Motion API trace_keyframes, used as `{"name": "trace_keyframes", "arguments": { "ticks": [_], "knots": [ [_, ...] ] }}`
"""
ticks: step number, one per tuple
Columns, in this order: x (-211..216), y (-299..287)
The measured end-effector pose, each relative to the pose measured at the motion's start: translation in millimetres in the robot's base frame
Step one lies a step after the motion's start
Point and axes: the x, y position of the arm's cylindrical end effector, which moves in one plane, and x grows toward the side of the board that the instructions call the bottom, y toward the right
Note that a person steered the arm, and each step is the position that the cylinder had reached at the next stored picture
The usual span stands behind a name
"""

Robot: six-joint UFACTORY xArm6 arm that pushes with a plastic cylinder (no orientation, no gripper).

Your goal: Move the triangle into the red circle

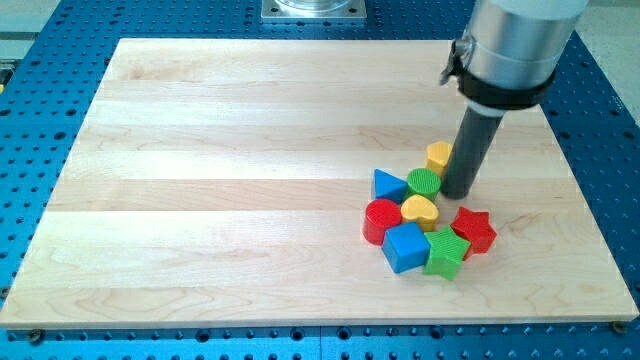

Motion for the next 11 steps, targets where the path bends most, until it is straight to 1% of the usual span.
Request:
{"name": "trace_keyframes", "arguments": {
  "ticks": [1, 2, 3, 4, 5, 6, 7, 9, 10, 11],
  "knots": [
    [-34.7, 14.1],
    [-46.9, 12.3],
    [-86.9, 39.9],
    [-67.8, -6.8],
    [-39.6, -61.8],
    [-63.3, -66.8],
    [-48.0, -78.6],
    [-15.4, -78.5],
    [-17.1, -69.2],
    [-34.3, -69.2]
  ]
}}
